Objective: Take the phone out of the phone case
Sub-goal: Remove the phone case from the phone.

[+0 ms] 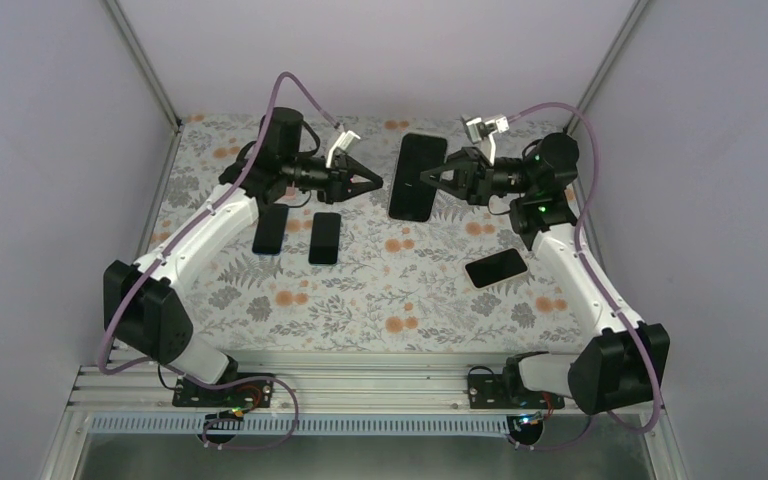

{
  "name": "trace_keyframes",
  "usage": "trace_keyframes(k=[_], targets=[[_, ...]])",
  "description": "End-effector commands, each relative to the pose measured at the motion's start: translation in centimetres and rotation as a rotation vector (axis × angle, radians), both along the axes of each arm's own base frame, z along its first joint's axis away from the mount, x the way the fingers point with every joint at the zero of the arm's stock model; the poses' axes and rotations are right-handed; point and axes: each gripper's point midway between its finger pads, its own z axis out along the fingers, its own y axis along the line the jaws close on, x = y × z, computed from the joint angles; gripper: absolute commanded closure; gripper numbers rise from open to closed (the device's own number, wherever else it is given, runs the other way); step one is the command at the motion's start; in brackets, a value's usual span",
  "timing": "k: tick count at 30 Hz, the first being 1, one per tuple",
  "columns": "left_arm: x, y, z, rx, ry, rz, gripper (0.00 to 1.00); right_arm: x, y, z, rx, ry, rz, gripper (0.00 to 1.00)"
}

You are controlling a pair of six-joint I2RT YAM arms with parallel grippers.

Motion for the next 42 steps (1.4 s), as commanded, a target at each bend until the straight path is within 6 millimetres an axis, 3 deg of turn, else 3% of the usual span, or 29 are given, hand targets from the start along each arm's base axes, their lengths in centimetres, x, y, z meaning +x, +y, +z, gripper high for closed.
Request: trace_keyframes(k=[1,6,13,18,23,29,42], targets=[[1.9,0.5,-0.7,0.011,0.001,0.074,0.94,-3.2,0.1,1.1,-0.011,-0.076,0.098,0.96],[0.9,0.7,-0.1,-0.014,-0.016,0.033,0.91,-2.4,0.3,1.1,-0.016,-0.077,0.078,0.96],[-4.2,1.7,2.6,-0.116,-0.076,-0.149,0.67,0.9,0.2,1.4,-0.02,-0.07,-0.03,0.96],[-5.7,2.1,3.4,-0.136,-0.099,-0.206,0.58,2.3,0.3,1.4,-0.015,-0.052,-0.063,0.96],[-5.7,1.5,4.2,-0.131,-0.117,-0.202,0.57,2.5,0.2,1.3,-0.012,-0.042,-0.067,0.96],[-5.9,-0.2,3.6,-0.104,-0.113,-0.205,0.59,2.0,0.2,1.4,-0.009,-0.048,-0.059,0.96],[-3.2,-0.7,1.7,-0.039,-0.082,-0.09,0.66,1.1,0.2,1.5,-0.009,-0.059,-0.029,0.96]])
